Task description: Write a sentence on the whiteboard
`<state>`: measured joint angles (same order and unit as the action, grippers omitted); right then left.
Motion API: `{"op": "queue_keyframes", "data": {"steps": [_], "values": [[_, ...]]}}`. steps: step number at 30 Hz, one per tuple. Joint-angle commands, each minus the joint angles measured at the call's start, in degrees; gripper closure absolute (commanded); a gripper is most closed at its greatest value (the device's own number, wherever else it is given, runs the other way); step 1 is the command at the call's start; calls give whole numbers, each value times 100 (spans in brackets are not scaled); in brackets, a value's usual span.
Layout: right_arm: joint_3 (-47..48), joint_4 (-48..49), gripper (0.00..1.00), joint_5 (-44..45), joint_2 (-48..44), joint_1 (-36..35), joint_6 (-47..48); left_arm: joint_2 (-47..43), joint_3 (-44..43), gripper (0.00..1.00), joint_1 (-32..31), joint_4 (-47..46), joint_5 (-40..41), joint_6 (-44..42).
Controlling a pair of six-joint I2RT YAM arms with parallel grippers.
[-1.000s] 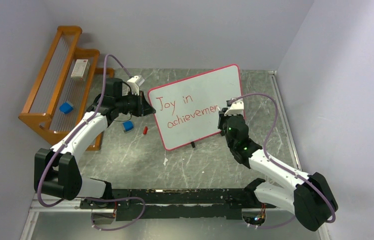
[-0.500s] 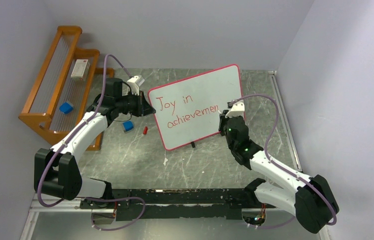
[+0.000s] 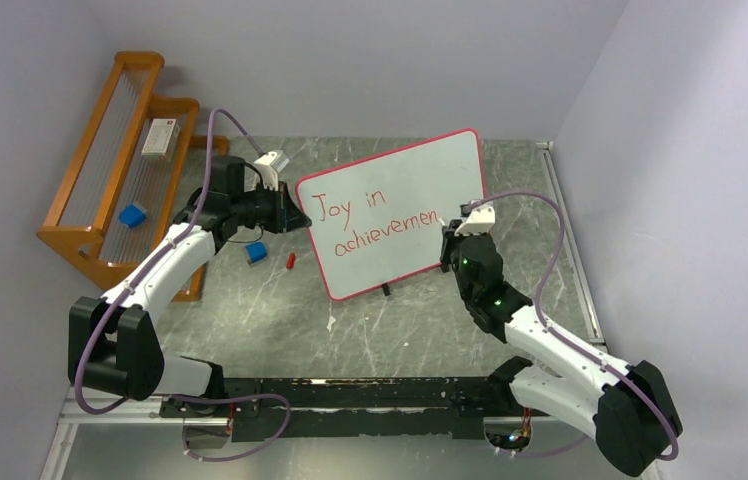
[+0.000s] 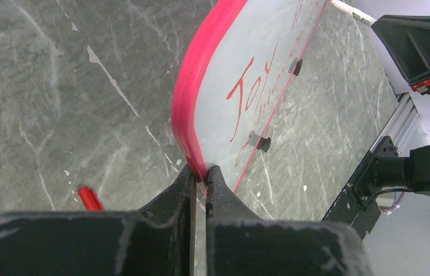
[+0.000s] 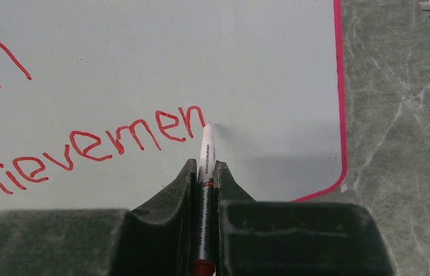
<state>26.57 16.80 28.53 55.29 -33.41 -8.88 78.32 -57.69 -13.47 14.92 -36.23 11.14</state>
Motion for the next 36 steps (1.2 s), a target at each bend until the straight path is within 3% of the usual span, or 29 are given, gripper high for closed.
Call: {"op": "queue_keyframes", "data": {"steps": [1, 36], "values": [[56, 165, 100, 26, -45, 91, 36, 40, -22, 95, 135, 2, 555, -273], [147, 699, 100, -209, 439, 490, 190, 43, -22, 95, 135, 20, 564, -299]]}}
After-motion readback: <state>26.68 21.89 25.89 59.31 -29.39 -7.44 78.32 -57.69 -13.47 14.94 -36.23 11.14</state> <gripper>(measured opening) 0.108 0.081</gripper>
